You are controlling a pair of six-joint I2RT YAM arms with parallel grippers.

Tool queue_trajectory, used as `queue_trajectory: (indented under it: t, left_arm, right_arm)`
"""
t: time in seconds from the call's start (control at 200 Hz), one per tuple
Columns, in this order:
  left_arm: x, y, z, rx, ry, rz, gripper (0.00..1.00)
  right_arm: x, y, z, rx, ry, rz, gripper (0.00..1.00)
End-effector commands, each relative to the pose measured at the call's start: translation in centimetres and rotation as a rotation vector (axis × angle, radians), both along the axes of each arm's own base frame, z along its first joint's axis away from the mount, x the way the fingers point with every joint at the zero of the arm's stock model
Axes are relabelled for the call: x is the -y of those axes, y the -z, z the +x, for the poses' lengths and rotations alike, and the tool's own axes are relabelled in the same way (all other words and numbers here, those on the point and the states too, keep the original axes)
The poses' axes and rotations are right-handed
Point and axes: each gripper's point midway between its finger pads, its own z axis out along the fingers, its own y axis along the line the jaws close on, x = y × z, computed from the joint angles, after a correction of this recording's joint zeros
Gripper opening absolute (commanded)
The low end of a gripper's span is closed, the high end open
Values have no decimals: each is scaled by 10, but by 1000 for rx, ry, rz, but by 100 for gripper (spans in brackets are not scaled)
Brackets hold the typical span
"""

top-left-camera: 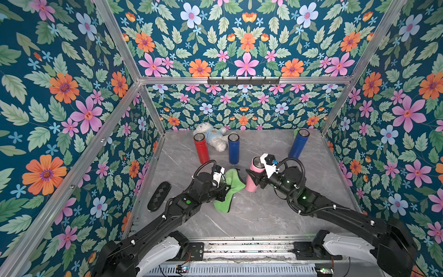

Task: Wipe the surface of the thermos
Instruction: Wipe the dirt from the surface of the thermos.

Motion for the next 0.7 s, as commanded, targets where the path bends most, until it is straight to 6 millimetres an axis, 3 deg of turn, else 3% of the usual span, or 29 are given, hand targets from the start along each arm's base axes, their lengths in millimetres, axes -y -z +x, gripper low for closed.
queue_trajectory:
  t: [0.0,0.155,0.285,0.695]
  left_arm:
    - [8,-33,15,120,1,-173,0]
    - [18,-56,15,206,75,-341,0]
    - [30,-67,9,273,171,-418,0]
    - [33,-75,-7,470,272,-452,0]
  right_arm:
    - [24,-17,-6,-47,76,31,0]
    - [40,-66,-24,-54,68,117,0]
    - [41,-93,-26,-65,60,221,0]
    - [-1,-104,-2,-94,-1,284,0]
